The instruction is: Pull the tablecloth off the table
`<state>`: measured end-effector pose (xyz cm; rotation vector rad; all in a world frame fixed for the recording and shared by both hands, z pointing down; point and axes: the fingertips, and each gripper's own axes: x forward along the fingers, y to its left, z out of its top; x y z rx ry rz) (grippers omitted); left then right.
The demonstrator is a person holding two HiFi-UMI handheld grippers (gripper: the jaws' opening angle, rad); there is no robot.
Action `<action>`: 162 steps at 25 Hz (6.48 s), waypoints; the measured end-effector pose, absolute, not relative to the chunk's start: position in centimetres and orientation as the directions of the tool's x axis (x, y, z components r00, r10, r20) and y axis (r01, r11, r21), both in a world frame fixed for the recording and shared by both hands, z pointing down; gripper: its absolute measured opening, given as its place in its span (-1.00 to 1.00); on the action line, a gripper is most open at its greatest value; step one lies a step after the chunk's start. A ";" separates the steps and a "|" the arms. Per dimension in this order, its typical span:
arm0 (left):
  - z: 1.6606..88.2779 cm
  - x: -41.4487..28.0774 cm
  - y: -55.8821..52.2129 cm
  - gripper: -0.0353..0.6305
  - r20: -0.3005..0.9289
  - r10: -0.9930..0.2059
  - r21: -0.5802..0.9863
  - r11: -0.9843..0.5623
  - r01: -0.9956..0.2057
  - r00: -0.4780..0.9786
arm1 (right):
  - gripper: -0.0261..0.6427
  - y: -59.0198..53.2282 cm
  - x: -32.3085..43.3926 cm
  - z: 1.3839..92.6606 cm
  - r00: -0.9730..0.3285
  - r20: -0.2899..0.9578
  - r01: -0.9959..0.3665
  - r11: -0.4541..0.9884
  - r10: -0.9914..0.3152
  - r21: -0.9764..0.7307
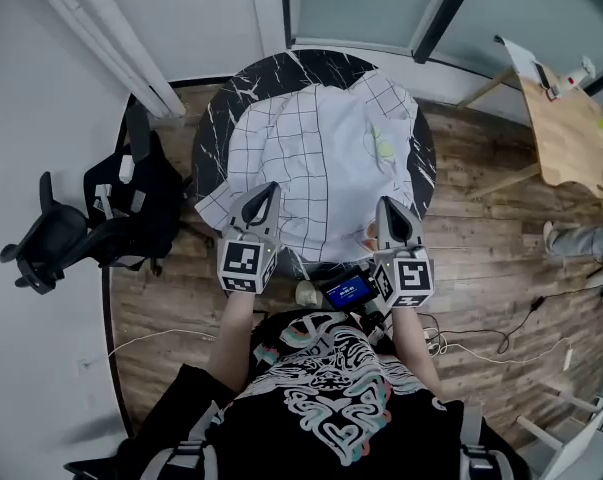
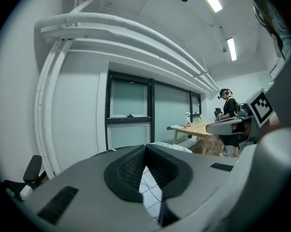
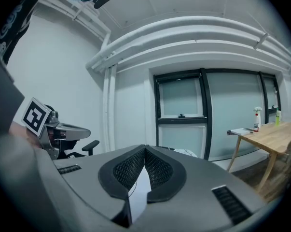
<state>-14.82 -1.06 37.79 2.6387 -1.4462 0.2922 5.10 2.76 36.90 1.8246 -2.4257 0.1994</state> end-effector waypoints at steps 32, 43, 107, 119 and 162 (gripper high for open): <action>41.8 -13.4 -5.0 -0.65 0.315 -0.840 0.030 -0.456 -0.890 0.441 | -0.84 -1.7 8.8 40.8 -0.296 0.256 -0.955 0.290 -0.920 -0.058; 44.6 -13.6 -6.1 -0.59 0.383 -0.827 0.035 -0.433 -0.901 0.412 | -0.80 -3.0 10.2 43.1 -0.284 0.311 -0.958 0.278 -0.907 -0.066; 58.9 -15.7 -9.8 0.50 0.710 -0.675 -0.052 -0.336 -0.941 0.202 | 0.01 -9.4 11.6 54.7 -0.350 0.581 -0.923 0.375 -0.734 -0.083; 61.2 -15.2 -9.8 0.54 0.763 -0.604 0.009 -0.346 -0.938 0.230 | 0.01 -9.7 12.0 56.3 -0.351 0.615 -0.925 0.364 -0.706 -0.110; 63.8 -11.9 -13.2 0.62 0.802 -0.526 -0.062 -0.544 -0.837 0.283 | 0.26 -11.0 10.8 61.4 -0.445 0.729 -0.808 0.585 -0.520 -0.076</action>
